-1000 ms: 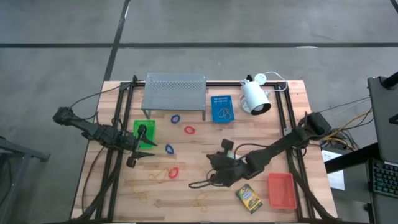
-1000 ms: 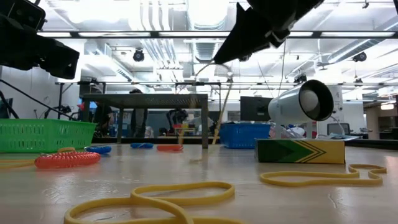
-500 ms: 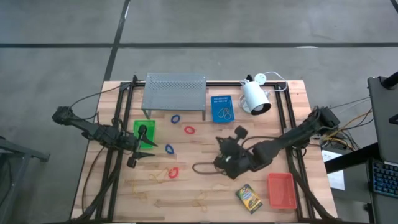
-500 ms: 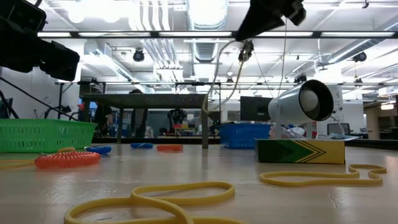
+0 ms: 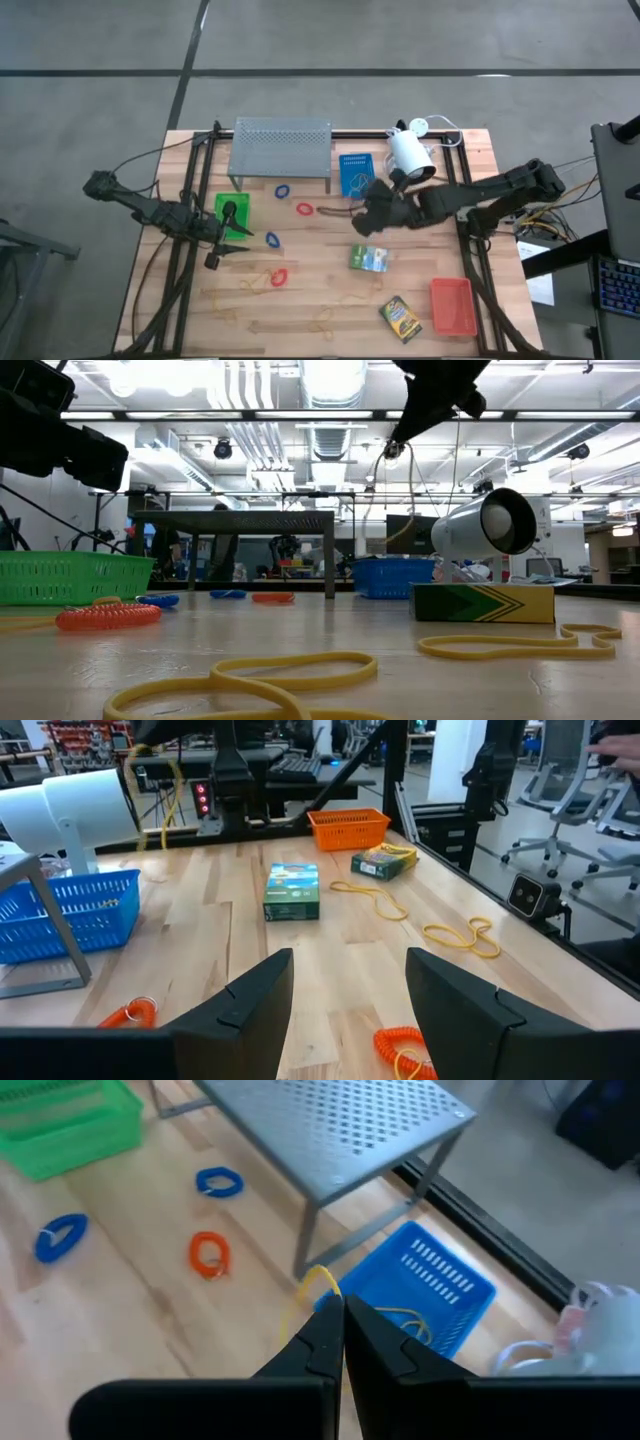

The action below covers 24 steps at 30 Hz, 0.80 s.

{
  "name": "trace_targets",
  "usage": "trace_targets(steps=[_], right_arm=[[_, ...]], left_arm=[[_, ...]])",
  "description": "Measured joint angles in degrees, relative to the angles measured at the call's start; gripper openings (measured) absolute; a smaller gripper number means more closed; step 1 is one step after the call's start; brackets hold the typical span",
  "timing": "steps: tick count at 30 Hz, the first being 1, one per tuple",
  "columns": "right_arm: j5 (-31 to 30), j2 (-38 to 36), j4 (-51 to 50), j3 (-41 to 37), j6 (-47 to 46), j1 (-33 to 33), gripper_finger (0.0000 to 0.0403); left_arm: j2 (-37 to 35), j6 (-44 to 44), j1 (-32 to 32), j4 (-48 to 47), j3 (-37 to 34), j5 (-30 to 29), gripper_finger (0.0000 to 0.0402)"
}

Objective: Pick & Place Office Desk Supplies
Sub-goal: Put the yellow rubber band into the blue bin

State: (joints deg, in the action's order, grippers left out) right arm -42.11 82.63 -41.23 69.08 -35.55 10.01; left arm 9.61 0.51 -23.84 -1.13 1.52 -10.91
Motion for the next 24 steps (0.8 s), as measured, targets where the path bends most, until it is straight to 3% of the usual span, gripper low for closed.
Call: trace_targets(steps=[17, 24], right_arm=[[14.7, -1.2, -0.1, -0.1, 12.1, -20.0, 0.0008], [26.7, -1.2, 2.4, -2.4, 16.8, -27.0, 0.0008]], left_arm=[[0.0, 0.0, 0.0, 0.0, 0.0, 0.0, 0.02], [0.0, 0.0, 0.0, 0.0, 0.0, 0.0, 0.02]])
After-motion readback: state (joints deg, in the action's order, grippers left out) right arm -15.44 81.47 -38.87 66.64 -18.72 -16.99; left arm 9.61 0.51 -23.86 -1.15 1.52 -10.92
